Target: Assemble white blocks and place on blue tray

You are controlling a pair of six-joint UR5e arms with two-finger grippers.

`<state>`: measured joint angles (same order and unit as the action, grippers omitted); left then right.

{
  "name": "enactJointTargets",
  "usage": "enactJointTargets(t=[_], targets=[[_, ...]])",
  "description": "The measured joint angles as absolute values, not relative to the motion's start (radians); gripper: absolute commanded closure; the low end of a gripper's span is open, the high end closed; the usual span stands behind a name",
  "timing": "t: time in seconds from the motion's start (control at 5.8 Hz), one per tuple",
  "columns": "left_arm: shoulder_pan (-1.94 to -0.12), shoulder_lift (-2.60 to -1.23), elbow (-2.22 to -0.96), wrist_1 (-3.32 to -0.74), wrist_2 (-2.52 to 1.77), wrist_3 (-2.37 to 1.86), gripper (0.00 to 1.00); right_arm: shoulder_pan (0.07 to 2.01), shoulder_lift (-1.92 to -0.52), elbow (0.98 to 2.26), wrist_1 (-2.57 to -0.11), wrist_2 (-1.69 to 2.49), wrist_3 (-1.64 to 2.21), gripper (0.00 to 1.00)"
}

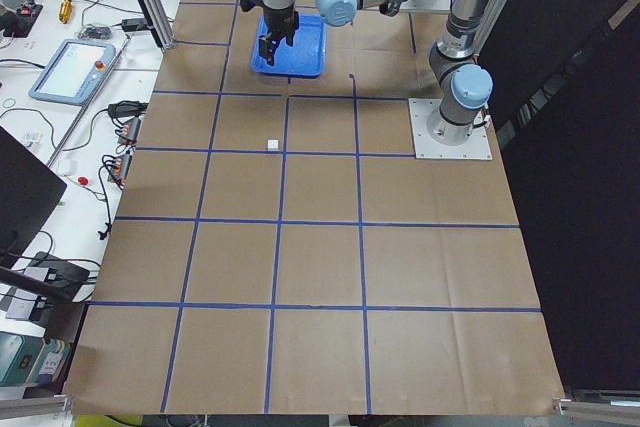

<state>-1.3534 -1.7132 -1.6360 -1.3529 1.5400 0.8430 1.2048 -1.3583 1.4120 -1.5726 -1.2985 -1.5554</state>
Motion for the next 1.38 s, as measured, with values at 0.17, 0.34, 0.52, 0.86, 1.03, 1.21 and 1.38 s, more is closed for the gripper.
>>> enactJointTargets(t=[0.17,0.34,0.52,0.86,1.03,1.21,1.38], targets=[[-1.338,-1.766,-1.643,-1.314,1.541,0.969,0.01,1.157,-1.331,1.434,-1.581,-1.237,-1.716,0.01],[-1.313,-1.814,-1.645,-1.284,1.541,1.130,0.01,1.117,-1.297,1.449,-1.592,-1.211,-1.858,0.01],[-1.277,-1.859,-1.646,-1.250,1.542,1.336,0.01,1.074,-1.248,1.456,-1.601,-1.171,-1.984,0.01],[-1.213,-1.949,-1.653,-1.160,1.536,1.712,0.02,1.013,-1.125,1.467,-1.606,-1.084,-2.151,0.01],[-1.182,-1.979,-1.674,-1.102,1.531,1.816,0.02,0.999,-1.081,1.500,-1.617,-1.049,-2.209,0.01],[-1.169,-1.995,-1.708,-1.032,1.529,1.870,0.02,0.994,-1.054,1.565,-1.682,-1.004,-2.266,0.01],[-1.165,-2.006,-1.736,-1.002,1.527,1.889,0.02,0.992,-1.041,1.631,-1.768,-0.981,-2.288,0.01]])
